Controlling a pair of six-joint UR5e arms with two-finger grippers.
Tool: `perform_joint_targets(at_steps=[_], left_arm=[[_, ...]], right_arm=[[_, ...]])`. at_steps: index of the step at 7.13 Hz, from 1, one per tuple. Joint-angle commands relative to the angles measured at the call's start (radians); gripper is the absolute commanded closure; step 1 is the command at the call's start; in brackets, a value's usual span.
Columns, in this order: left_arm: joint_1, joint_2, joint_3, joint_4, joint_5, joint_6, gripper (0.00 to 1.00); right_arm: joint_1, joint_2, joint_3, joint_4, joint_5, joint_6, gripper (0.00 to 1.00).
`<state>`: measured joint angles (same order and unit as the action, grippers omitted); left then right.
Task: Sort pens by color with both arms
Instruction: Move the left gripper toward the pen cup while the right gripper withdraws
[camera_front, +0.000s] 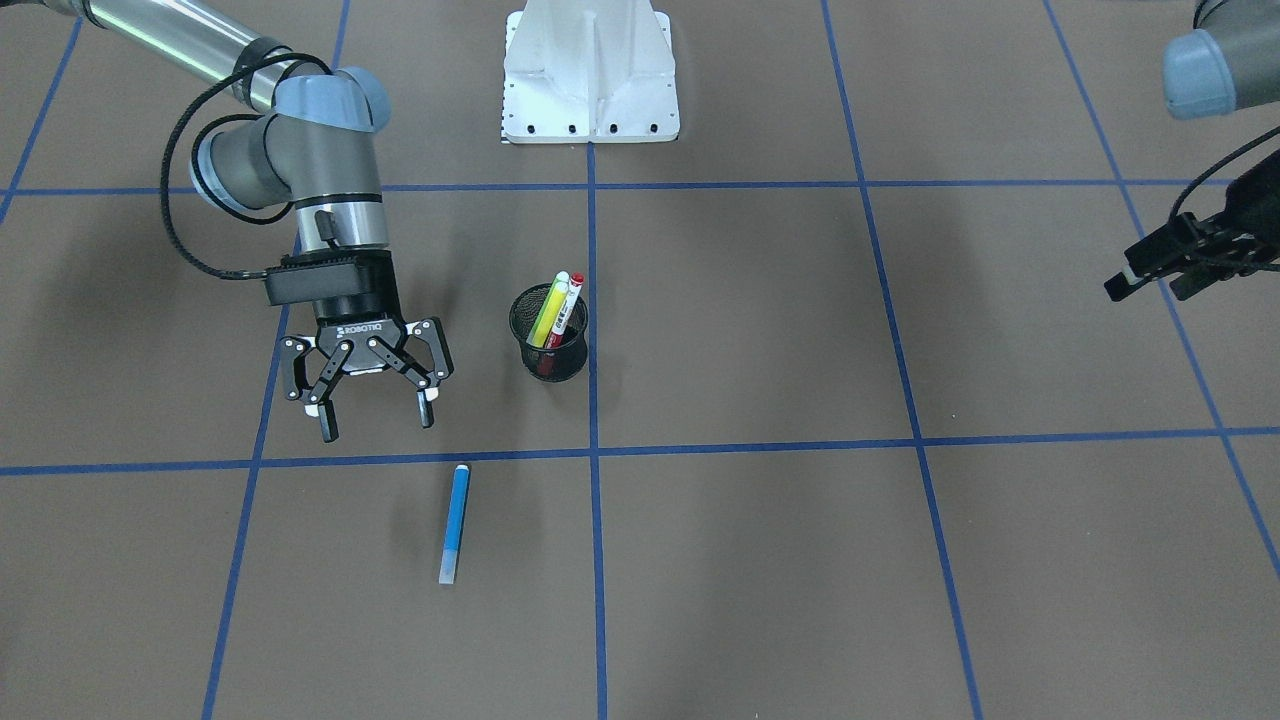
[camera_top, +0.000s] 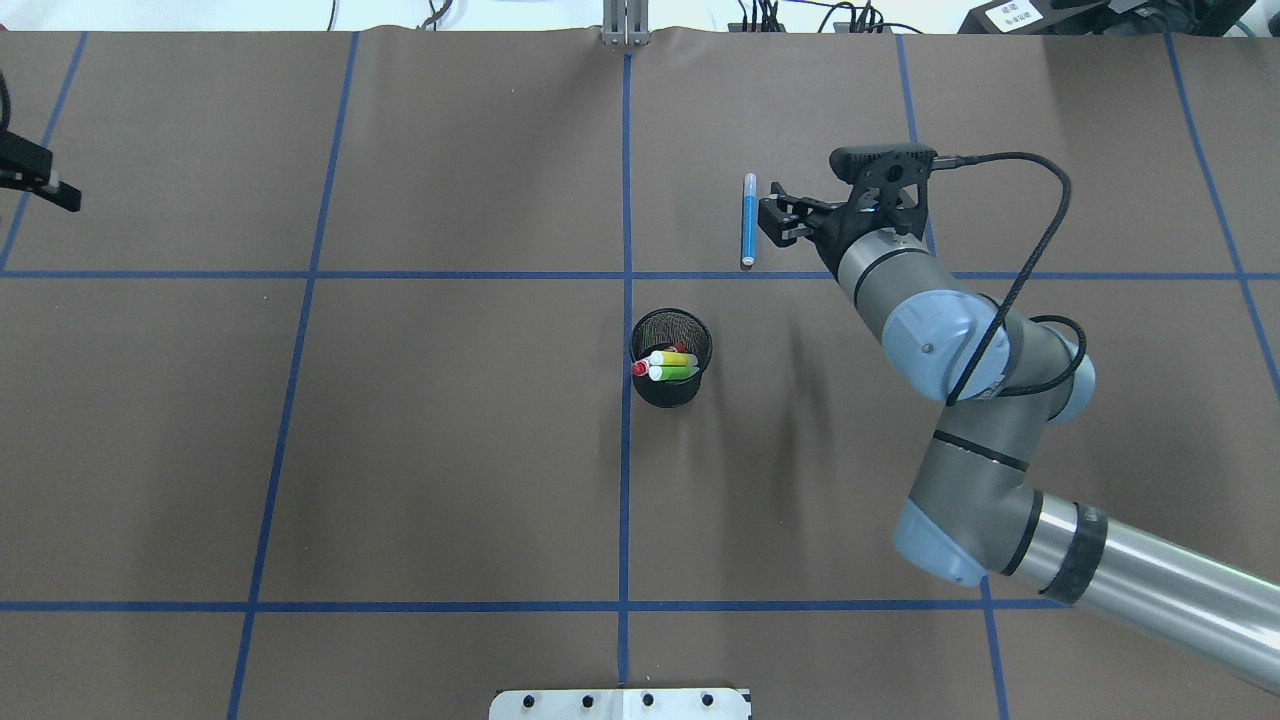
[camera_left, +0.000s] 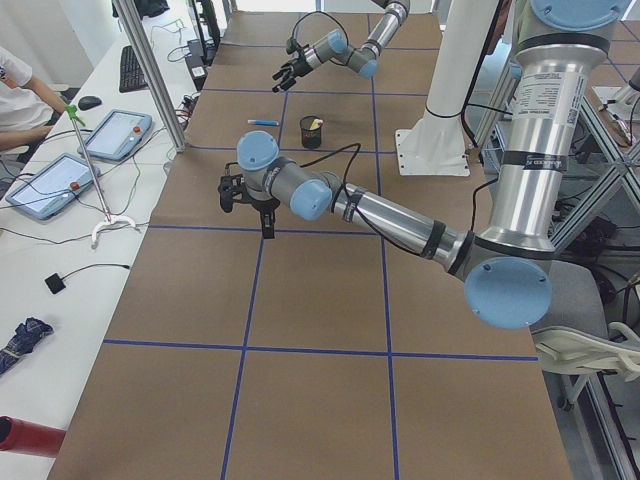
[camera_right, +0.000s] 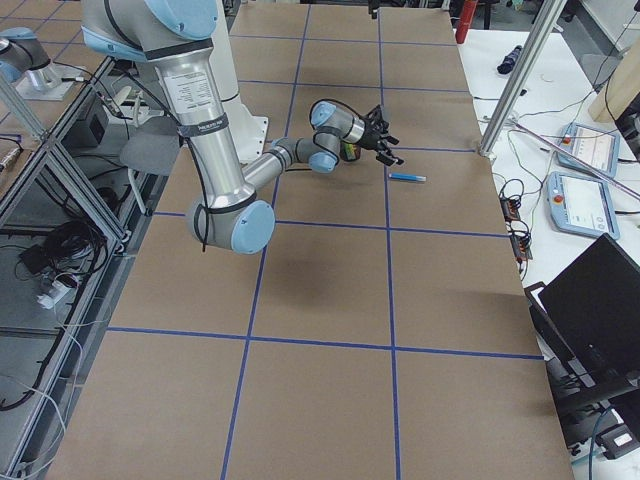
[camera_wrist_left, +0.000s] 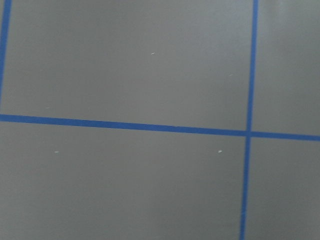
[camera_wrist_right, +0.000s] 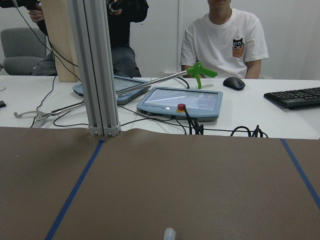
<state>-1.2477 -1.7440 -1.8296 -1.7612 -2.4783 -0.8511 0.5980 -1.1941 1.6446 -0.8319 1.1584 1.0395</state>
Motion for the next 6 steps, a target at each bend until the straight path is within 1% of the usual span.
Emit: perform_joint_targets(at_steps=[1,2,3,4,5,6], left_arm=[[0.164,-0.154,-0.031,-0.003,0.069,-0.405,0.0],[0.279,-0.204,-0.055,-0.001,0.164,-0.551,0.0],[0.362,-0.25,-0.072,-0.001,0.223,-0.691,0.0],[0.404,-0.297,-0.069,-0.001,0.229,-0.829,0.0],[0.471,-0.337,-0.063,-0.001,0.263,-0.965,0.0],[0.547,-0.38,-0.054,-0.003,0.326,-1.093,0.0]], right_arm=[[0.174,-0.091,0.02,-0.003,0.357,0.002,0.0],[0.277,-0.123,0.02,-0.006,0.539,0.002,0.0],[0.393,-0.152,0.018,-0.033,0.737,0.002,0.0],[0.486,-0.153,0.02,-0.097,0.903,0.001,0.0],[0.537,-0.169,0.036,-0.134,1.005,0.001,0.0],[0.551,-0.205,0.062,-0.15,1.052,0.001,0.0]])
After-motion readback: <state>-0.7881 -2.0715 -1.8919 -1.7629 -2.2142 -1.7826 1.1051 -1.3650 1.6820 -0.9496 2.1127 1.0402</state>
